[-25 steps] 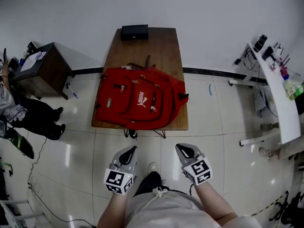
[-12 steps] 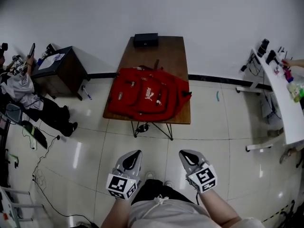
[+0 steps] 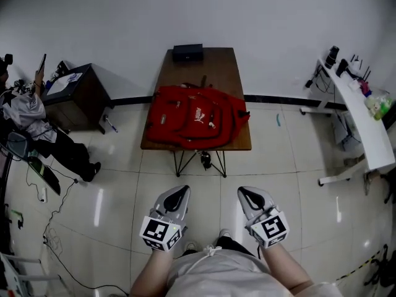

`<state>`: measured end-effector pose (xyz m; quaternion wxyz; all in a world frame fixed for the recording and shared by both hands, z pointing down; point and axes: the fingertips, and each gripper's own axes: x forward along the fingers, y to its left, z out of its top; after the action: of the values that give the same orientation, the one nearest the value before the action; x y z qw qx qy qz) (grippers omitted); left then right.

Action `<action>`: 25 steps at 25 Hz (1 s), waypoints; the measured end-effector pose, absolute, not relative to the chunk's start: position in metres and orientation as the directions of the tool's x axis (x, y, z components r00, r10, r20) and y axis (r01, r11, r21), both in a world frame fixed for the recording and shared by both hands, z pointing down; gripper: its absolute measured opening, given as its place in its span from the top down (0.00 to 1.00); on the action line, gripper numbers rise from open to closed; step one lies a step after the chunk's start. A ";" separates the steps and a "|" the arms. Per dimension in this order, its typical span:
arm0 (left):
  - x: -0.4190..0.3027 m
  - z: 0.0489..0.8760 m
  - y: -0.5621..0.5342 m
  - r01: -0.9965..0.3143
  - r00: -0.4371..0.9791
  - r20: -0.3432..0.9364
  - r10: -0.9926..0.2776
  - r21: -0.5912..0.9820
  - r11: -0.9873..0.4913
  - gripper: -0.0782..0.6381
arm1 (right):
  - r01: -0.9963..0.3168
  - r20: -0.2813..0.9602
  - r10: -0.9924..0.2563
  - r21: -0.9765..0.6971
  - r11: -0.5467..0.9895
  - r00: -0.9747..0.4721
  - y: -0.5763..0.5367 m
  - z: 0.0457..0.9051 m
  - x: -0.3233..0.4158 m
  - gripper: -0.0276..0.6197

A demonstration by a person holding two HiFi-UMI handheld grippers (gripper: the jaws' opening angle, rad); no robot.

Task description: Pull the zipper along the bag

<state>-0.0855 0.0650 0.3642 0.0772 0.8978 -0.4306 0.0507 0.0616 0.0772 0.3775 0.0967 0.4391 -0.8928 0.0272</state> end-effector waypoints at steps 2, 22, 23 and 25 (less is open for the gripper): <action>-0.101 0.359 0.073 -0.768 0.640 0.147 -0.754 0.090 -0.634 0.88 | -0.797 0.186 -0.788 0.039 0.602 -0.587 0.090 0.376 0.041 0.95; -0.176 0.346 0.097 -0.707 0.706 0.067 -0.705 0.121 -0.696 0.88 | -0.820 0.158 -0.818 0.066 0.568 -0.554 0.118 0.365 -0.056 0.95; -0.175 0.346 0.097 -0.705 0.708 0.065 -0.703 0.122 -0.698 0.88 | -0.823 0.159 -0.820 0.065 0.565 -0.550 0.117 0.364 -0.055 0.95; -0.173 0.346 0.096 -0.701 0.712 0.064 -0.699 0.122 -0.703 0.88 | -0.827 0.160 -0.824 0.064 0.558 -0.543 0.116 0.362 -0.053 0.95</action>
<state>-0.1734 0.0955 0.3455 0.0687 0.9227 -0.3792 0.0064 -0.0533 0.1155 0.3620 0.0859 0.4701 -0.8784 0.0093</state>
